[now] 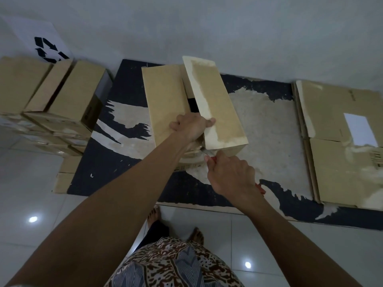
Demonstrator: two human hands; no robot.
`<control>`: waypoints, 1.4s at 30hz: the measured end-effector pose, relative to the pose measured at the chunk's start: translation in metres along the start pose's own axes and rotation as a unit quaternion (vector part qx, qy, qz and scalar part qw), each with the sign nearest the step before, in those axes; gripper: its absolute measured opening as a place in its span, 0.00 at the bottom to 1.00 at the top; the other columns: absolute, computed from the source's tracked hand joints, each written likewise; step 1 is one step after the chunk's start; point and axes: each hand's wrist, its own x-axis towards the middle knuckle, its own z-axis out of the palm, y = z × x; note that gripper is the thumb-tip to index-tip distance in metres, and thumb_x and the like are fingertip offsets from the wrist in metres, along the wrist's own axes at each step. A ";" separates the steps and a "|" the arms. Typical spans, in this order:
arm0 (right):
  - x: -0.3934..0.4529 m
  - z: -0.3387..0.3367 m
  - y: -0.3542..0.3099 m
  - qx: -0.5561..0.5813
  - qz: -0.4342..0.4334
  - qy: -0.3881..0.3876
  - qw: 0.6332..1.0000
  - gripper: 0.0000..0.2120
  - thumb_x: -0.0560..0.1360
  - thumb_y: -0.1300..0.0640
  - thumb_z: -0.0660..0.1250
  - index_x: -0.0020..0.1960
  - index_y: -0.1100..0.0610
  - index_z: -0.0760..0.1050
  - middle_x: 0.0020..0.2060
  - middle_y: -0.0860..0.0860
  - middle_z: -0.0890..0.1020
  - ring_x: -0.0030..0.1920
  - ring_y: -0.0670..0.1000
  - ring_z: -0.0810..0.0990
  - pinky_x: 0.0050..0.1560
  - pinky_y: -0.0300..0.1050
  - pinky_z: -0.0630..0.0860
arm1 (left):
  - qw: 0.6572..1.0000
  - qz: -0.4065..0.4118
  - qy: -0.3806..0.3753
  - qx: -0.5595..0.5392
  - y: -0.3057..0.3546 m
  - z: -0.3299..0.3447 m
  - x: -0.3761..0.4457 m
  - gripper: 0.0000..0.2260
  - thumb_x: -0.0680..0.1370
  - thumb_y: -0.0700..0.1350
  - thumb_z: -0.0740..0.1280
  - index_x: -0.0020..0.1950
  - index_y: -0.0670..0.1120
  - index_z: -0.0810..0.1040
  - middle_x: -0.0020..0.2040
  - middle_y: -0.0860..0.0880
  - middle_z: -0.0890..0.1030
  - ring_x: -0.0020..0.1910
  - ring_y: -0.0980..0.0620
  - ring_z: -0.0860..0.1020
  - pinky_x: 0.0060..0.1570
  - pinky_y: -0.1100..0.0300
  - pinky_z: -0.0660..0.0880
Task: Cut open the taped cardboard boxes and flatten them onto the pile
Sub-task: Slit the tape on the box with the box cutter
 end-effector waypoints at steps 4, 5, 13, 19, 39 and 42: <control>-0.009 0.001 0.007 -0.007 -0.006 0.021 1.000 0.19 0.83 0.40 0.47 0.50 0.54 0.67 0.47 0.54 0.79 0.46 0.57 0.78 0.44 0.49 0.68 | 0.997 -0.025 -0.025 -0.073 -0.001 0.002 -0.001 0.27 0.71 0.64 0.71 0.61 0.46 0.78 0.61 0.50 0.72 0.63 0.45 0.66 0.66 0.45 0.65; -0.010 0.002 0.008 -0.009 -0.006 0.021 1.000 0.19 0.83 0.39 0.48 0.51 0.53 0.67 0.46 0.54 0.79 0.46 0.57 0.78 0.44 0.49 0.68 | 0.991 -0.035 -0.032 -0.126 -0.001 0.002 0.003 0.32 0.63 0.67 0.74 0.59 0.48 0.80 0.62 0.50 0.75 0.64 0.44 0.69 0.64 0.45 0.68; -0.003 0.014 0.023 0.022 -0.045 0.074 0.996 0.19 0.81 0.36 0.46 0.49 0.50 0.63 0.35 0.48 0.74 0.36 0.52 0.76 0.40 0.47 0.72 | 0.997 0.035 -0.045 -0.059 0.000 -0.002 -0.011 0.24 0.77 0.65 0.63 0.67 0.54 0.77 0.71 0.47 0.69 0.73 0.41 0.58 0.72 0.48 0.57; -0.011 0.026 0.073 0.344 -0.006 0.091 0.934 0.17 0.81 0.41 0.52 0.51 0.55 0.64 0.29 0.50 0.75 0.23 0.43 0.72 0.25 0.40 0.73 | 0.951 0.221 -0.036 0.213 -0.008 -0.011 -0.017 0.35 0.80 0.68 0.41 0.60 0.51 0.82 0.55 0.50 0.72 0.63 0.44 0.62 0.60 0.46 0.54; 0.070 0.098 0.119 0.299 0.234 0.086 0.921 0.14 0.78 0.56 0.66 0.37 0.62 0.81 0.33 0.58 0.82 0.35 0.59 0.81 0.38 0.50 0.79 | 0.967 0.157 0.163 0.121 -0.105 -0.156 -0.062 0.18 0.72 0.29 0.70 0.57 0.44 0.80 0.59 0.46 0.77 0.53 0.54 0.75 0.48 0.64 0.73; 0.072 0.083 0.109 0.331 0.247 0.130 0.902 0.13 0.79 0.55 0.66 0.51 0.64 0.82 0.47 0.61 0.84 0.48 0.62 0.83 0.49 0.50 0.79 | 0.981 0.111 0.142 0.076 -0.140 -0.148 -0.048 0.20 0.68 0.38 0.67 0.60 0.50 0.78 0.61 0.44 0.76 0.59 0.44 0.77 0.59 0.44 0.76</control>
